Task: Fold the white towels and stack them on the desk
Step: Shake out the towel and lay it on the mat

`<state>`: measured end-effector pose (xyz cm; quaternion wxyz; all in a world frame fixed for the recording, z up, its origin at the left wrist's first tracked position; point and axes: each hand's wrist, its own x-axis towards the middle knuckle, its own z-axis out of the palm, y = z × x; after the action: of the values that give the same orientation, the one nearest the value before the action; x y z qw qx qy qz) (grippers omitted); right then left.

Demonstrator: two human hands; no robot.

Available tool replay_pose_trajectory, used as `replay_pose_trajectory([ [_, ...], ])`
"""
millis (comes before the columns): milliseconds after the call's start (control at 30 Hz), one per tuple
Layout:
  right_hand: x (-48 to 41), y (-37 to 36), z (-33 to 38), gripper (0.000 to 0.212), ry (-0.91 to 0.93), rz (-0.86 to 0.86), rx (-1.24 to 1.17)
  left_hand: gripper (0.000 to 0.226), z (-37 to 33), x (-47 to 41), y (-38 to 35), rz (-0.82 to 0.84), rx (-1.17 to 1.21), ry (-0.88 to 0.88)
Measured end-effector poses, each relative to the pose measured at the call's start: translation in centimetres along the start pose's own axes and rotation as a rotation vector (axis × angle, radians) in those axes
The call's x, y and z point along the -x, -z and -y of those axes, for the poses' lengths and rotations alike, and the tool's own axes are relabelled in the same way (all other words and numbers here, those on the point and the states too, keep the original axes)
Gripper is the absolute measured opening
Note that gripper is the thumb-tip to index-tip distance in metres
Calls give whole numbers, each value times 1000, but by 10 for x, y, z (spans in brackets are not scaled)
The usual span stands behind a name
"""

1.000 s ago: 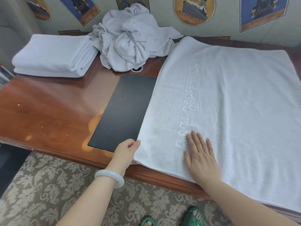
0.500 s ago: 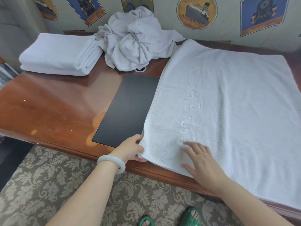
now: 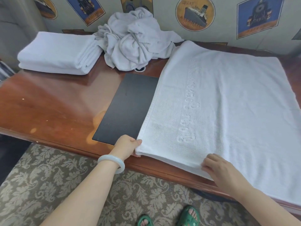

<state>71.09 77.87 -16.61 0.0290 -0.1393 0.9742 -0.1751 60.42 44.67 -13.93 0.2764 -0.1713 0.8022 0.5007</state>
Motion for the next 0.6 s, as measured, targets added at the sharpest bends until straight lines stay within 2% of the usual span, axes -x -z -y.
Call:
replay_pose_trajectory([
  [100,5,8,0,17,-32,-8,-17,43,2,3,3,-41,-135,-37],
  [200,11,0,0,16,-14,61,-43,37,1,4,0,-72,-235,-52],
  [233,11,1,1,15,-63,68,-94,35,0,5,-1,-88,-279,-61],
  [300,14,8,-1,14,-233,25,-252,32,0,3,-3,-103,-341,-80],
  [367,22,17,-12,13,-413,-160,-318,30,-2,0,-3,-94,-363,-85],
  [433,39,23,-37,15,-610,-313,-276,33,-7,-2,-6,-85,-391,-70],
  [500,62,28,-67,18,-816,-376,-180,40,-12,-3,-11,-85,-453,-42],
  [600,105,38,-112,29,-1104,-434,-64,35,-15,-5,-19,-122,-543,-42],
])
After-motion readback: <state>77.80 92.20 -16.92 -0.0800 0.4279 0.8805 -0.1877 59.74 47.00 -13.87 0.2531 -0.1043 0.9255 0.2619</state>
